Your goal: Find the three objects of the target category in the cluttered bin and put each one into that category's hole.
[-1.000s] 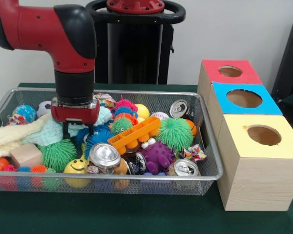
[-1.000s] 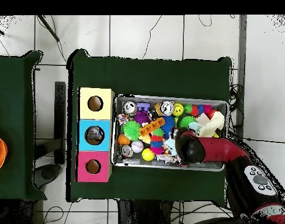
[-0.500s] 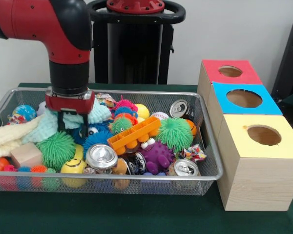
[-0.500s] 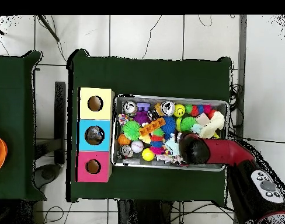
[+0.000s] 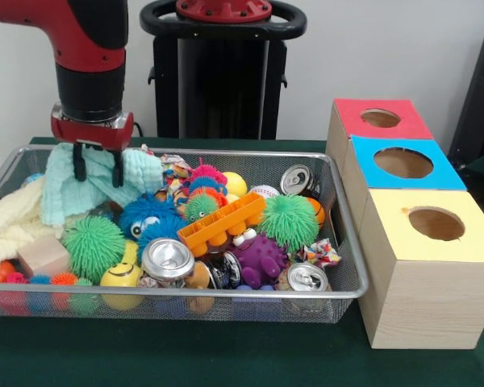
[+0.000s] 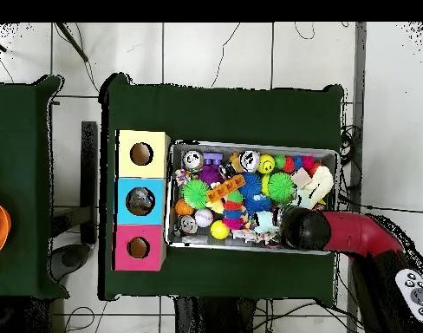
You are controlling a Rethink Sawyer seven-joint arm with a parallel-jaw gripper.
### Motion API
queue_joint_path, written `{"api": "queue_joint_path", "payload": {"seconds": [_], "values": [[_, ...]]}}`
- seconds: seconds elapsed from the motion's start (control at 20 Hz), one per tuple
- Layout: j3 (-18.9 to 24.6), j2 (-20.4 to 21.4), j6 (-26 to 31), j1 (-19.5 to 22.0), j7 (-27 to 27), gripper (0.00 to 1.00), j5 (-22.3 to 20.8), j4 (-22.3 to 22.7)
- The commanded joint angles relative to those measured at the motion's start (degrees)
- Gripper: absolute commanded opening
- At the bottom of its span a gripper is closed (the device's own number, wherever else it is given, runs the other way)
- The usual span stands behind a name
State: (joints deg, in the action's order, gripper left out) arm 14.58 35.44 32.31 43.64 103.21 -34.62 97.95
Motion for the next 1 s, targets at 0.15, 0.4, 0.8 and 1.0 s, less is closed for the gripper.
{"api": "queue_joint_path", "payload": {"seconds": [0.15,0.4,0.8,1.0], "values": [[4.5,0.4,6.1,0.5,-7.7,1.0,0.4,1.3],[4.3,-0.1,5.5,0.8,-7.9,1.0,-0.2,1.4],[4.7,0.0,6.1,1.5,-8.7,1.0,0.0,1.2],[4.7,-0.4,4.4,1.8,-8.2,1.0,-0.5,1.7]]}}
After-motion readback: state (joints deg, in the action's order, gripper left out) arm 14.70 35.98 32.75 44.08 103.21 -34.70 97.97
